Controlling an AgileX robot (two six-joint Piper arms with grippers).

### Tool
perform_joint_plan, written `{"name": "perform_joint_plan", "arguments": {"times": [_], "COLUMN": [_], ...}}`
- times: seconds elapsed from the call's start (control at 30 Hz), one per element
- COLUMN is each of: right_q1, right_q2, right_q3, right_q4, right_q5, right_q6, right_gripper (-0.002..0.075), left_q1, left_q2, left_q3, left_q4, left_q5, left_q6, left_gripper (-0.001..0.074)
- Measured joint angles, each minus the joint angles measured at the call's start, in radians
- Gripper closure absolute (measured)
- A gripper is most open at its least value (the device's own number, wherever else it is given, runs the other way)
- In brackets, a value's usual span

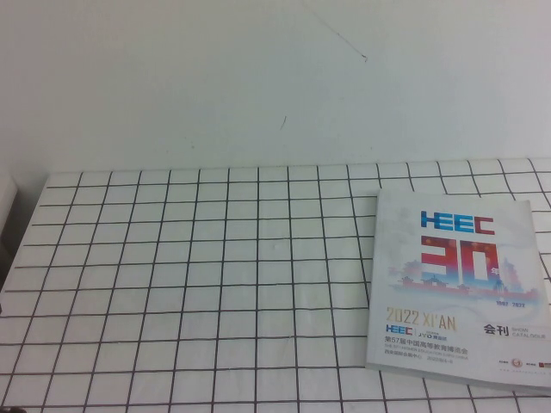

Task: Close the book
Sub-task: 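Close the open booklet and leave it lying on the table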

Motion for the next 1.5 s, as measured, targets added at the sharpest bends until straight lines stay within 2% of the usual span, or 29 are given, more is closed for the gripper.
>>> {"name": "perform_joint_plan", "arguments": {"times": [0.47, 0.67, 0.83, 0.93, 1.07, 1.2, 1.5], "right_q1": [0.0, 0.0, 0.0, 0.0, 0.0, 0.0, 0.0], "right_q2": [0.0, 0.0, 0.0, 0.0, 0.0, 0.0, 0.0], "right_q3": [0.0, 0.0, 0.0, 0.0, 0.0, 0.0, 0.0], "right_q4": [0.004, 0.006, 0.006, 0.006, 0.006, 0.006, 0.006], "right_q5": [0.002, 0.002, 0.002, 0.002, 0.004, 0.004, 0.004], "right_q6": [0.0, 0.0, 0.0, 0.0, 0.0, 0.0, 0.0], "right_gripper": [0.0729, 0.0729, 0.0729, 0.0729, 0.0729, 0.0729, 0.0729], "left_q1": [0.012, 0.066, 0.072, 0.072, 0.072, 0.072, 0.061], "left_q2": [-0.036, -0.167, -0.317, -0.346, -0.348, -0.35, -0.35], "left_q3": [0.048, 0.185, 0.303, 0.312, 0.312, 0.31, 0.308], "left_q4": [0.0, 0.177, 0.247, 0.316, 0.405, 0.434, 0.455], "left_q5": [-0.027, -0.024, 0.004, 0.062, 0.193, 0.202, 0.209], "left_q6": [0.002, 0.005, -0.017, -0.104, -0.339, -0.527, -0.616], "left_gripper": [0.0738, 0.0738, 0.0738, 0.0738, 0.0738, 0.0738, 0.0738]}}
